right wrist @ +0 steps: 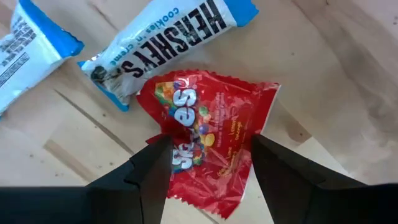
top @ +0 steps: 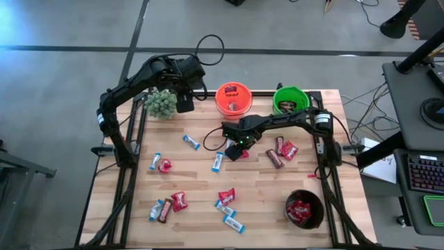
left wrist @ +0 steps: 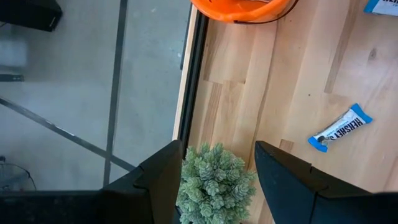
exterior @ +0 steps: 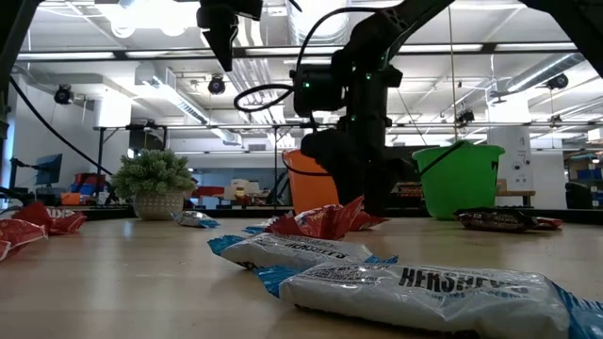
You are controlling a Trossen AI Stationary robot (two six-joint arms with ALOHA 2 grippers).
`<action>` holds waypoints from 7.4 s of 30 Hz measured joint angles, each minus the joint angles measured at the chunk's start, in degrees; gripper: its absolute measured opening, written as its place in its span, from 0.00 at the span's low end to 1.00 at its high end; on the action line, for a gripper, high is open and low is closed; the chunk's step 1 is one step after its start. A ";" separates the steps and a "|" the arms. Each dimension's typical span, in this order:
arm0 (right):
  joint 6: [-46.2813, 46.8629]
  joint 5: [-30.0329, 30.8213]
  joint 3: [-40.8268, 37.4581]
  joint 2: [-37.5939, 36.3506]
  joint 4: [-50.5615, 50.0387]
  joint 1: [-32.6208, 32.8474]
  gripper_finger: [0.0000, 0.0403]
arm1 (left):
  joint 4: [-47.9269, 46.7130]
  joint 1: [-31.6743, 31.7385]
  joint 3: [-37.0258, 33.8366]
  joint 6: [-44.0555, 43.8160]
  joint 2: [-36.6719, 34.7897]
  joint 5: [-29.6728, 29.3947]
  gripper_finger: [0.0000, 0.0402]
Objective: Organize candy in baskets
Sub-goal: Put the red chocolate into the black bucket
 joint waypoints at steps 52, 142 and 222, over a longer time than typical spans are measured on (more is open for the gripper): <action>11.60 -0.66 1.17 -34.31 -21.30 8.96 0.02 | -0.20 0.11 -0.01 0.26 0.00 -4.03 0.46; 45.52 -3.55 1.16 -34.46 -34.55 54.62 0.38 | -0.21 0.58 -0.01 -17.27 7.04 4.03 0.62; 46.58 23.61 1.14 -41.14 -42.50 52.13 0.39 | 44.59 -36.71 -31.20 -42.09 7.82 28.55 0.53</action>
